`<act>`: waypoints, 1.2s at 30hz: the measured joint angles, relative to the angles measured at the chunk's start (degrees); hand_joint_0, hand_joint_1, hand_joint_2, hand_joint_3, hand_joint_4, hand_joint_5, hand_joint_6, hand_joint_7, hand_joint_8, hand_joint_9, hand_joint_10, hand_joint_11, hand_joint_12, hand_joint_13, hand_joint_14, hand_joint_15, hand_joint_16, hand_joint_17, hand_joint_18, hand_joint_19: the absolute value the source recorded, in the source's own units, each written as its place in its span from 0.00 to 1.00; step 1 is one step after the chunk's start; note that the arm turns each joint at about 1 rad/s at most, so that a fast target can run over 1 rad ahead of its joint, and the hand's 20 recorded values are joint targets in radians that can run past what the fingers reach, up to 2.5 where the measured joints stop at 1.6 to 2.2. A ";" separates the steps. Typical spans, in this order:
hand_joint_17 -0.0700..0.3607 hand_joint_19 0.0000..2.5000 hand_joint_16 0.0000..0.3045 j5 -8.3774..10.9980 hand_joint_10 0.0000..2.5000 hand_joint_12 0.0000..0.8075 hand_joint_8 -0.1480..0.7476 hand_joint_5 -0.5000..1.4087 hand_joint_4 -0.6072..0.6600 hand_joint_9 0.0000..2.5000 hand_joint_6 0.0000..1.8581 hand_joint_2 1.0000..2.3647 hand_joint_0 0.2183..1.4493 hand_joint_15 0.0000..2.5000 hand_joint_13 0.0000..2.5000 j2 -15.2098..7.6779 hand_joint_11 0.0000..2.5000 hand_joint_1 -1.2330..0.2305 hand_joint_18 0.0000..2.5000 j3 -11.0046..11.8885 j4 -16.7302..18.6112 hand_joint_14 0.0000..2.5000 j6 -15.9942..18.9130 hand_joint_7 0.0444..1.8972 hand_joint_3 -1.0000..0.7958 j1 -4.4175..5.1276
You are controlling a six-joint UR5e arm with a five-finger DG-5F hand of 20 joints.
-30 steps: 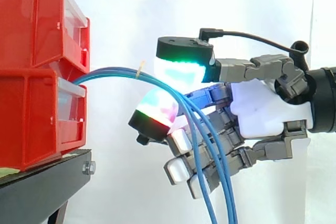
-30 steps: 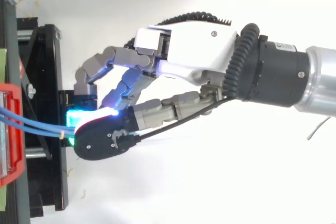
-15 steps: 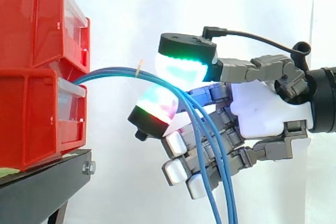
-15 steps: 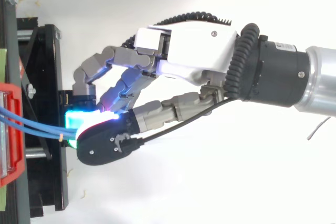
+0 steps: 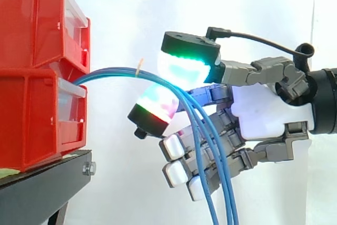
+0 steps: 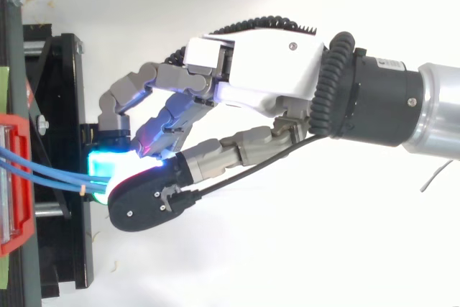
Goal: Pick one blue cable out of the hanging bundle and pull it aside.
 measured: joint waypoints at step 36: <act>0.39 0.22 0.14 0.00 0.01 0.45 0.44 0.18 0.24 0.35 0.51 0.00 0.49 0.22 0.33 -0.02 0.29 0.22 0.30 -0.11 0.06 0.01 0.14 0.65 0.29 0.02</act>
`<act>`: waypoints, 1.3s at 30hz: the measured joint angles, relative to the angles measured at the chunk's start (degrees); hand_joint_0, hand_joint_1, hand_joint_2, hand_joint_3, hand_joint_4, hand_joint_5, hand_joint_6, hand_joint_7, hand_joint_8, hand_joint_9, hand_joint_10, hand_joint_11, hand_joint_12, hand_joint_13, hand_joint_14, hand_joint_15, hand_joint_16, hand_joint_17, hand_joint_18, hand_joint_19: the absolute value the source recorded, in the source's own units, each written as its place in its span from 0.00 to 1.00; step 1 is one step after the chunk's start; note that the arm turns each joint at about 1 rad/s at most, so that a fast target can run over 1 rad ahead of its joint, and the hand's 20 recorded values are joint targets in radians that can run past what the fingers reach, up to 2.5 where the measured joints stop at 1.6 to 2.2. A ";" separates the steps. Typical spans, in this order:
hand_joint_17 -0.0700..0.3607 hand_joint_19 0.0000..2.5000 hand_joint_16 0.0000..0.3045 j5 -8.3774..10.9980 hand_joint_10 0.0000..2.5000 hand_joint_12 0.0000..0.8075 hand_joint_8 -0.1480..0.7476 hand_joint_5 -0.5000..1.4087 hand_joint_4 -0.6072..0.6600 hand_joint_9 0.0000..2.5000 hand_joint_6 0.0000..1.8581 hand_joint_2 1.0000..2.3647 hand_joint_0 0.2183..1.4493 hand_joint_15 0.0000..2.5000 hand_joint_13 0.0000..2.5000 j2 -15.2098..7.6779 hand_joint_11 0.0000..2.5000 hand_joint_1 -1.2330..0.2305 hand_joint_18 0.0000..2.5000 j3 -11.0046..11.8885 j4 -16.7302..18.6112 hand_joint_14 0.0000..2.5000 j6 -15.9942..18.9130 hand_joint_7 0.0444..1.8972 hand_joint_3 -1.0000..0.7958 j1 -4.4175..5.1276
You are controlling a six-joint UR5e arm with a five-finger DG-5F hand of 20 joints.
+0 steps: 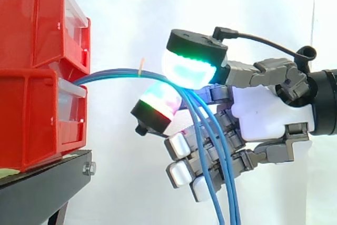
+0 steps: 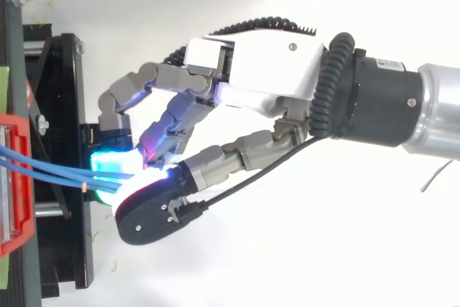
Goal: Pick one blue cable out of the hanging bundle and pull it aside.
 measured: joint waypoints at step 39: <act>0.40 0.26 0.15 -0.32 0.01 0.47 0.47 0.19 0.38 0.39 0.48 0.00 0.29 0.24 0.36 0.07 0.29 0.42 0.33 0.01 -2.05 0.01 0.21 0.57 0.28 -0.44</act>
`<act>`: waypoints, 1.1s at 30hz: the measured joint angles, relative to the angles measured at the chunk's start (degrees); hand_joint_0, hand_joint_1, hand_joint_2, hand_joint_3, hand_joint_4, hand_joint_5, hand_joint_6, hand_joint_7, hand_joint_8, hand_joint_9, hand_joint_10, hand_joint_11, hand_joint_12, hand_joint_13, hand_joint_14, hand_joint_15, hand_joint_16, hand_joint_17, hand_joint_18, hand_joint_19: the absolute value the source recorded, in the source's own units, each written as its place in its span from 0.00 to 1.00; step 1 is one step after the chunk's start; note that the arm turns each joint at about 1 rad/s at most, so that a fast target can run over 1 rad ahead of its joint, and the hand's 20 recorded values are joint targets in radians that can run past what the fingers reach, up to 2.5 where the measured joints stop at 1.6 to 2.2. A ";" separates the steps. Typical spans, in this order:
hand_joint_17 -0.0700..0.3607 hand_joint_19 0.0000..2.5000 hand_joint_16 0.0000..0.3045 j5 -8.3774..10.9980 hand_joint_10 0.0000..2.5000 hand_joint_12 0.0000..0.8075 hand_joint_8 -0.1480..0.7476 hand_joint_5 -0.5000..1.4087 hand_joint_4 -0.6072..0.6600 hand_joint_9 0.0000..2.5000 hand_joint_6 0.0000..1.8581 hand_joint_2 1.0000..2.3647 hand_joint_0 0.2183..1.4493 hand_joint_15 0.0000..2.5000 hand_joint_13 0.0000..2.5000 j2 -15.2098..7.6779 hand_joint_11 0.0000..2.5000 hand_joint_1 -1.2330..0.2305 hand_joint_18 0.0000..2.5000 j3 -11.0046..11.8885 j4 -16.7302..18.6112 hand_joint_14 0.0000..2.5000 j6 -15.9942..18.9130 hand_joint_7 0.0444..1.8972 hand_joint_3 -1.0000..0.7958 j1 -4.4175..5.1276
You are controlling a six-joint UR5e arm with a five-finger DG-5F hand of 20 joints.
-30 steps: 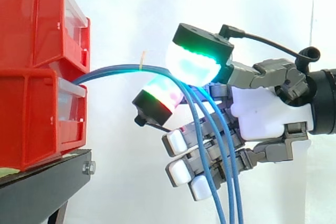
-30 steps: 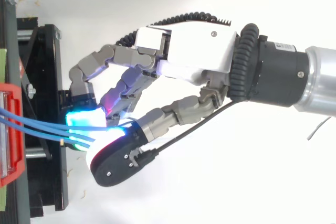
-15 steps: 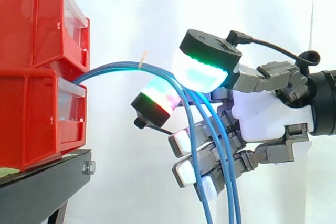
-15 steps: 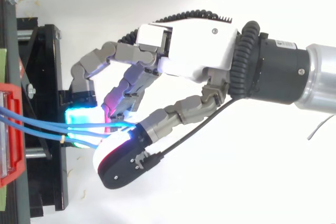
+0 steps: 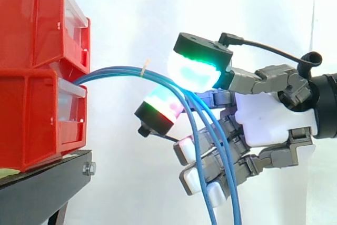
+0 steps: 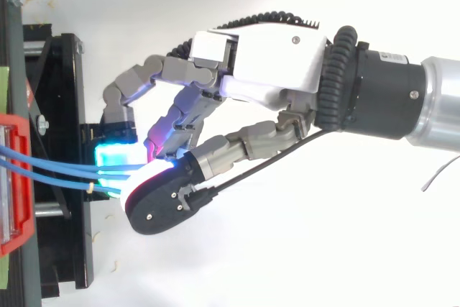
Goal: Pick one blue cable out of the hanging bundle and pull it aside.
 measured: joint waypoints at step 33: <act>0.45 0.25 0.18 -0.13 0.01 0.53 0.52 0.19 0.45 0.38 0.48 0.00 0.20 0.24 0.37 0.35 0.28 0.43 0.35 0.10 -1.47 0.01 -0.18 0.53 0.28 -0.03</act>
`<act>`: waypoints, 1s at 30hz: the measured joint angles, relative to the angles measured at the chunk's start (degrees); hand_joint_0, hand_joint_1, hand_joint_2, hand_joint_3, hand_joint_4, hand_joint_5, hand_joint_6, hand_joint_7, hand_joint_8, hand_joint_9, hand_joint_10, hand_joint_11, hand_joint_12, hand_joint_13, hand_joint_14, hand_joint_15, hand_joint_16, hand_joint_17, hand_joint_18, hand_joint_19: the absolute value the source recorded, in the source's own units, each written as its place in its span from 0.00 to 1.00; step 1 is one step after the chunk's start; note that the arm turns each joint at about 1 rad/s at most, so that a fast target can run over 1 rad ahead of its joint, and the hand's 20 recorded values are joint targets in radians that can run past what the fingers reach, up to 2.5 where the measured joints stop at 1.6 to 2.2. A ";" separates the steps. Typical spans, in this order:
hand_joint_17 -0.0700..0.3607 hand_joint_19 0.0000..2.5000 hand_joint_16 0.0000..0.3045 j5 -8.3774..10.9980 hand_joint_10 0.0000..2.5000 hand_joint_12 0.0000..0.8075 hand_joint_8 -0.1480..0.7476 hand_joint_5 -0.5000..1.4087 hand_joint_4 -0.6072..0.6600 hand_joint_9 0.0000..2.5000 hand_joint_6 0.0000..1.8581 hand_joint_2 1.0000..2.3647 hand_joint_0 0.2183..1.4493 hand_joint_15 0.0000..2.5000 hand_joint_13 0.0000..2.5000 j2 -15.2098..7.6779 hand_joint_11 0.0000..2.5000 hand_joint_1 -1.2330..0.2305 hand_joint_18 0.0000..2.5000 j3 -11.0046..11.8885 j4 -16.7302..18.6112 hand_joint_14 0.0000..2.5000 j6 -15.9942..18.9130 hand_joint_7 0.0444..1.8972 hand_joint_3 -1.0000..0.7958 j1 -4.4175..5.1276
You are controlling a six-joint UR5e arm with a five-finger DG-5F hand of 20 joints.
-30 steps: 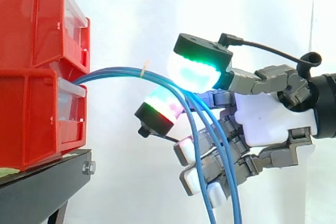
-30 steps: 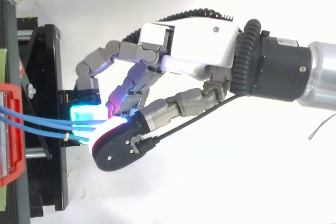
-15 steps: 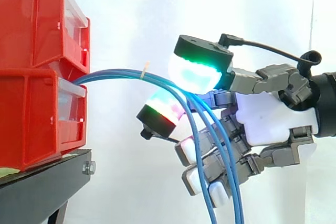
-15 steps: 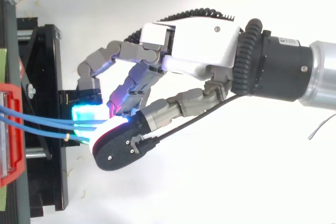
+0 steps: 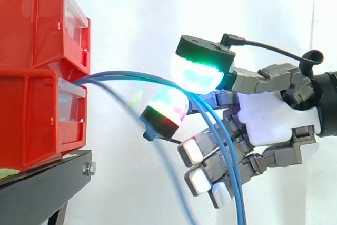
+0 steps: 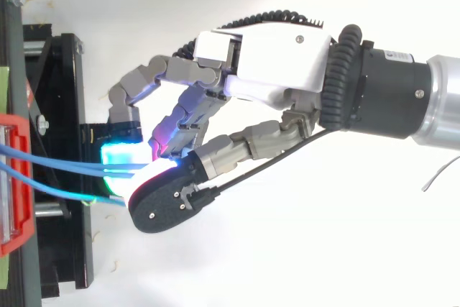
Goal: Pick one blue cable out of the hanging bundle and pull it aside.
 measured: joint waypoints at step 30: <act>0.48 0.25 0.20 -0.07 0.01 0.56 0.55 0.19 0.45 0.39 0.46 0.01 0.28 0.24 0.37 -0.02 0.27 0.37 0.35 0.15 0.01 0.01 -0.02 0.55 0.46 -0.09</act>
